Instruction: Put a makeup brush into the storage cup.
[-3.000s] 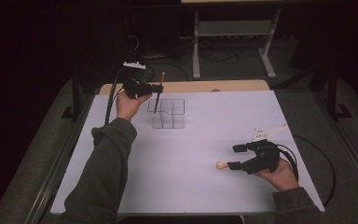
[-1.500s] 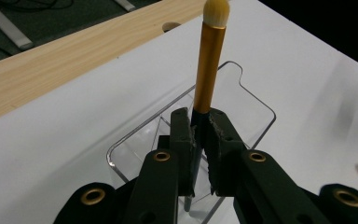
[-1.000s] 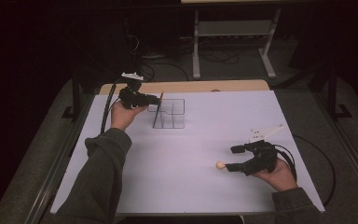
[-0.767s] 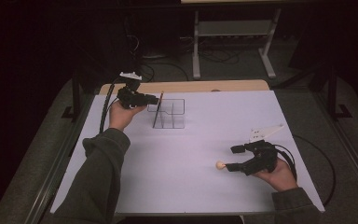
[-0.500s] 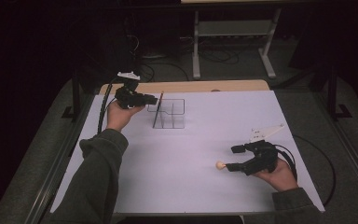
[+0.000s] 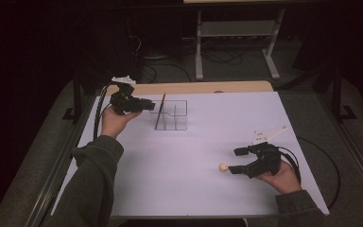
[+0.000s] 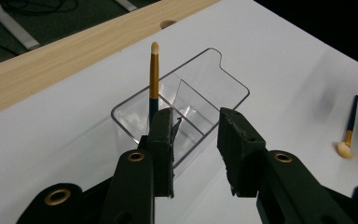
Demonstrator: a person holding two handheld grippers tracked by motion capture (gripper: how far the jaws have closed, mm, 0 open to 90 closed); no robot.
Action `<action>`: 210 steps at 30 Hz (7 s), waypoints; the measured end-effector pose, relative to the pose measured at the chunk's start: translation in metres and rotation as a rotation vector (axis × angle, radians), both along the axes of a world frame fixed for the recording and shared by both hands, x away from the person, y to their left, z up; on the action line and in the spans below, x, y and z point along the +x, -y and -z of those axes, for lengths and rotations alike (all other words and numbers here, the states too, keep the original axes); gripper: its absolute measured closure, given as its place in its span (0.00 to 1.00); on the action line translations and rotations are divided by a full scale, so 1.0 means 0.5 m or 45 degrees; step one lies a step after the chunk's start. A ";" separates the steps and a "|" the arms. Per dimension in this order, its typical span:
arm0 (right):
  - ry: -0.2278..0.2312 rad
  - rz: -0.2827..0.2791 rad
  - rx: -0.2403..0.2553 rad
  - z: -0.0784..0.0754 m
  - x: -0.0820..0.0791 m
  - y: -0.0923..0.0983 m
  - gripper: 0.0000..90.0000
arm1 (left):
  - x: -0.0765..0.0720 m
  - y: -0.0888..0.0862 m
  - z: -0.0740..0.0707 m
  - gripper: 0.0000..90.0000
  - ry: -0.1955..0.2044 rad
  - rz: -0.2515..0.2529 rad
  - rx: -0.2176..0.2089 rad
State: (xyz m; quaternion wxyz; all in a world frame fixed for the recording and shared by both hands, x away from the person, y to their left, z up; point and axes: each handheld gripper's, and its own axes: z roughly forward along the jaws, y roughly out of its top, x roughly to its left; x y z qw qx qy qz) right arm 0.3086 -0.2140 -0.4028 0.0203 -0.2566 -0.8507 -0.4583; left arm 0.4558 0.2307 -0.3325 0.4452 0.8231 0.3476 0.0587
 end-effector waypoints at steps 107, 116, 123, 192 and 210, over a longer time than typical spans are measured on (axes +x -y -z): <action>-0.017 0.002 -0.094 0.008 0.006 -0.014 0.24 | -0.170 -0.056 0.008 0.48 0.072 0.066 0.016; -0.012 0.023 -0.111 0.001 0.003 -0.004 0.24 | -0.186 -0.053 0.005 0.45 0.082 0.093 0.012; 0.004 0.037 -0.149 -0.012 0.002 0.004 0.24 | -0.201 -0.056 0.007 0.42 0.100 0.082 0.030; 0.060 -0.003 -0.344 -0.080 0.038 0.005 0.27 | -0.329 -0.046 0.100 0.33 0.133 0.079 0.024; 0.056 -0.047 -0.405 -0.066 0.048 -0.010 0.30 | -0.334 -0.048 0.112 0.32 0.129 0.087 0.040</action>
